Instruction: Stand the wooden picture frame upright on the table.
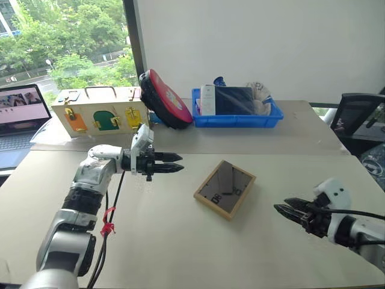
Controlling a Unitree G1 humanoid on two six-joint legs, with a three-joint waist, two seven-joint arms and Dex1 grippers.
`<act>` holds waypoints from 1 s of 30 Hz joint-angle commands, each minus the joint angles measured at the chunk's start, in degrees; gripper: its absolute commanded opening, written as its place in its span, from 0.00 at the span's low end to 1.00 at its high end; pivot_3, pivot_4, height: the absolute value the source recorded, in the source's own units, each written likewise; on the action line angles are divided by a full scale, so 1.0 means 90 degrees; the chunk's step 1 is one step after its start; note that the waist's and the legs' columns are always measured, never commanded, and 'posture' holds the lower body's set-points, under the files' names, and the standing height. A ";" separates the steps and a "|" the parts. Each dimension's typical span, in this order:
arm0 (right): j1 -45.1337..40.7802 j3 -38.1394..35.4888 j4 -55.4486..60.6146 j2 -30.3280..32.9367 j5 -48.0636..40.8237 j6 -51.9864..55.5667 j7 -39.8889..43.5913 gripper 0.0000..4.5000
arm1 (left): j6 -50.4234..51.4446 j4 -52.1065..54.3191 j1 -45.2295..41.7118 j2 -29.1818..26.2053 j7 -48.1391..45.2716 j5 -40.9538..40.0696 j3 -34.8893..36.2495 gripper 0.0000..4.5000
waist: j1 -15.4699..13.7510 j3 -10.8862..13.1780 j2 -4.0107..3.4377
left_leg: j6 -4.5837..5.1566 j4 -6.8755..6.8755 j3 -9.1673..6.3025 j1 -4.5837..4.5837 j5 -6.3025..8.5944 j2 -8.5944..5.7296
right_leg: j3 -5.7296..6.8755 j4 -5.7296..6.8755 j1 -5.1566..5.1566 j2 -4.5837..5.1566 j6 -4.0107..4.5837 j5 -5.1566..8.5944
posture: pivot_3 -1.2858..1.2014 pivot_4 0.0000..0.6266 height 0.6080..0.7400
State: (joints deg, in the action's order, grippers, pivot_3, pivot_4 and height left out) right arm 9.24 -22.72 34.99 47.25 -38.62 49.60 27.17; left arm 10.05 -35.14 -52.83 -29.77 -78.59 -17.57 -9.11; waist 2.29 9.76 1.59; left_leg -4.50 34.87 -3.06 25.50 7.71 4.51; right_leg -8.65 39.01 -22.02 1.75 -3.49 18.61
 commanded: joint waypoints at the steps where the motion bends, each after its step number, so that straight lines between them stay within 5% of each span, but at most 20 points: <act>1: -0.0371 0.0390 0.0241 -0.0181 0.0448 -0.0085 -0.0498 0.07 | -0.1323 -0.1082 -0.0499 0.0457 0.0192 0.0839 -0.0357 0.02 | 0.0002 0.0000 0.0002 | 0.0000 -0.0001 0.0000 0.0001 0.0000 -0.0002 | -0.0002 0.0000 0.0001 0.0002 -0.0001 0.0000 | 0.52 0.24 0.96; 2: -0.0531 0.0554 0.0221 -0.0254 0.0568 -0.0068 -0.0626 0.00 | -0.1678 -0.1410 -0.0601 0.0605 0.0307 0.1085 -0.0471 0.00 | 0.0010 0.0000 0.0002 | 0.0000 0.0002 -0.0002 0.0003 0.0000 -0.0003 | 0.0000 0.0000 -0.0001 0.0001 -0.0001 0.0000 | 0.52 0.24 0.96; 8: -0.1603 0.1954 -0.0438 -0.0561 0.1366 -0.0081 -0.0903 0.00 | -0.3091 -0.2808 -0.1010 0.1474 0.1374 0.2262 -0.0970 0.00 | 0.0029 0.0001 0.0004 | 0.0002 -0.0006 -0.0005 0.0008 0.0000 -0.0005 | -0.0002 0.0000 -0.0007 0.0001 -0.0001 0.0000 | 0.52 0.24 0.96; 17: -0.2457 0.3094 -0.1666 -0.0841 0.2271 -0.0530 -0.0545 0.00 | -0.3830 -0.3254 -0.1011 0.1653 0.1683 0.2765 -0.1027 0.00 | 0.0011 0.0001 0.0004 | 0.0003 -0.0007 -0.0008 0.0013 0.0001 -0.0008 | -0.0002 0.0001 -0.0011 0.0001 -0.0002 0.0000 | 0.52 0.24 0.96; 24: -0.3174 0.3309 -0.2927 -0.1119 0.2742 -0.1272 -0.0136 0.00 | -0.3309 -0.2710 -0.0651 0.1791 0.1024 0.2350 -0.0753 0.00 | 0.0035 0.0001 0.0003 | 0.0002 -0.0004 -0.0009 0.0004 0.0000 -0.0009 | -0.0001 0.0008 -0.0004 0.0002 -0.0004 0.0000 | 0.52 0.24 0.96; 30: -0.3654 0.3914 -0.3278 -0.1411 0.2975 -0.1475 0.0610 0.00 | -0.1838 -0.1056 0.0087 0.1440 -0.0040 0.1517 -0.0377 0.00 | 0.0139 0.0000 0.0001 | 0.0001 -0.0010 -0.0011 -0.0001 -0.0002 -0.0007 | 0.0000 0.0021 -0.0005 0.0000 -0.0003 0.0000 | 0.52 0.24 0.96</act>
State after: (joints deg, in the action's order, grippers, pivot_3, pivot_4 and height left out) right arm -22.99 9.29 4.72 35.93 -11.66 37.50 29.40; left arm -9.95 -50.56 -51.95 -16.75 -77.28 -0.09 -14.46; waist 3.54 9.76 1.60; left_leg -4.49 34.79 -3.16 25.48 7.70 4.45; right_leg -8.65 39.22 -22.07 1.75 -3.51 18.61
